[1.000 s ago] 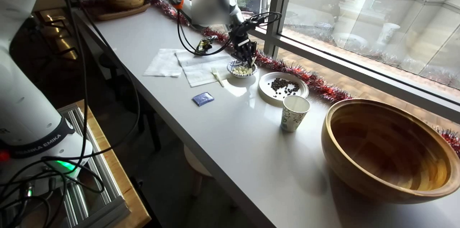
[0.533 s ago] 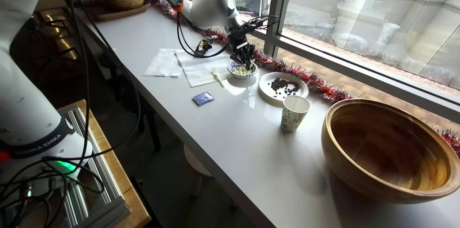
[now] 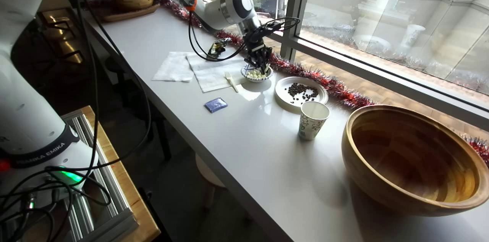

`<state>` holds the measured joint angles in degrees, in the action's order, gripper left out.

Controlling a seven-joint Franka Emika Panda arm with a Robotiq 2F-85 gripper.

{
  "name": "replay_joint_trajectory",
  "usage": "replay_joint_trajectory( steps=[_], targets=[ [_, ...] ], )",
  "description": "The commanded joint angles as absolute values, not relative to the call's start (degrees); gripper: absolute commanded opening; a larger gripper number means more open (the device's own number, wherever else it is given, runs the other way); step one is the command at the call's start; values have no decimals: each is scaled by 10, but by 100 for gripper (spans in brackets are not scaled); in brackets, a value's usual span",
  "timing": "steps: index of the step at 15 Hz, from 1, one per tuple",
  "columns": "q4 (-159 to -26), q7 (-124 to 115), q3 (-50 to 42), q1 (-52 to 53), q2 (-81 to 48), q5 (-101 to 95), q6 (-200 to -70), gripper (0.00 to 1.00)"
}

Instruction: Use the white spoon to place some contents from the bowl into the cup.

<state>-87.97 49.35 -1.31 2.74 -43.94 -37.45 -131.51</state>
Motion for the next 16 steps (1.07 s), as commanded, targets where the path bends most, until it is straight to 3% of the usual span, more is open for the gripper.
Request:
replay_joint_trajectory(
  steps=[1, 16],
  targets=[
    [-862, 484, 6, 6, -451, -324, -1318, 3],
    [-871, 487, 41, -40, -464, -162, -1417, 3]
  ],
)
